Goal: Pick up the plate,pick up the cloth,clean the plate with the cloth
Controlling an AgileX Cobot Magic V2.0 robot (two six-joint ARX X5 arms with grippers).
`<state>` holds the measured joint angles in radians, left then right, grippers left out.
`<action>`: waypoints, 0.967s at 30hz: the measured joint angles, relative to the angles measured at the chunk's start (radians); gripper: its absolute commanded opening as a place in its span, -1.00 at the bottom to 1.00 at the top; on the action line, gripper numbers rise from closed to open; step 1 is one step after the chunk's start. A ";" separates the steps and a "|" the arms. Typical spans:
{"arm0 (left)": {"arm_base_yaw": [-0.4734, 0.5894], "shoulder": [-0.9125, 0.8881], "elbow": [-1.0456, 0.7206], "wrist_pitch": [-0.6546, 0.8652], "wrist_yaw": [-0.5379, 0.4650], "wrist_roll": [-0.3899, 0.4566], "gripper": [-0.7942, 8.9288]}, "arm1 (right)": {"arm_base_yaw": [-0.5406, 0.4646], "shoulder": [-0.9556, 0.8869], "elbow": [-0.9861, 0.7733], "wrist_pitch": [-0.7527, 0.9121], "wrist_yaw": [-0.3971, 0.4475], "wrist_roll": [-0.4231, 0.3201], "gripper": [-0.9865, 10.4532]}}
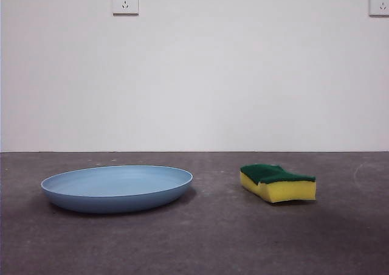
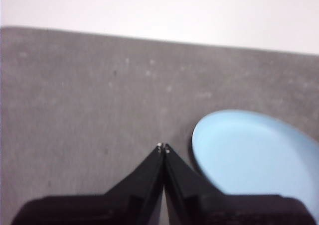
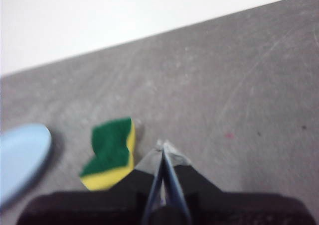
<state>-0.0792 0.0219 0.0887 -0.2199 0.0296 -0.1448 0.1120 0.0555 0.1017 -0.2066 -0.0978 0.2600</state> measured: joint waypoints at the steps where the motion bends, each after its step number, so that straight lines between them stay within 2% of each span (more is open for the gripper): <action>1: 0.000 0.005 0.028 -0.013 0.000 -0.004 -0.85 | 0.000 0.015 0.027 0.000 0.000 0.014 -0.84; 6: 0.000 0.077 0.159 -0.074 0.001 -0.022 -0.85 | 0.000 0.116 0.180 -0.028 0.000 0.041 -0.84; 12: 0.000 0.258 0.325 -0.129 0.011 -0.034 -0.85 | 0.000 0.285 0.392 -0.093 -0.007 0.037 -0.84; 17: 0.000 0.462 0.520 -0.222 0.092 -0.031 -0.85 | 0.000 0.447 0.563 -0.198 -0.008 0.005 -0.83; 22: 0.000 0.671 0.710 -0.333 0.196 0.011 -0.85 | 0.000 0.617 0.718 -0.342 -0.008 -0.056 -0.83; 25: 0.000 0.783 0.797 -0.384 0.211 0.025 -0.84 | 0.000 0.718 0.793 -0.436 -0.051 -0.105 -0.83; 29: 0.000 0.867 0.864 -0.407 0.215 0.031 -0.83 | 0.000 0.836 0.858 -0.515 -0.162 -0.153 -0.80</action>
<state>-0.0792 0.8886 0.9524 -0.6273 0.2447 -0.1143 0.1116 0.8917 0.9596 -0.7219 -0.2600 0.1070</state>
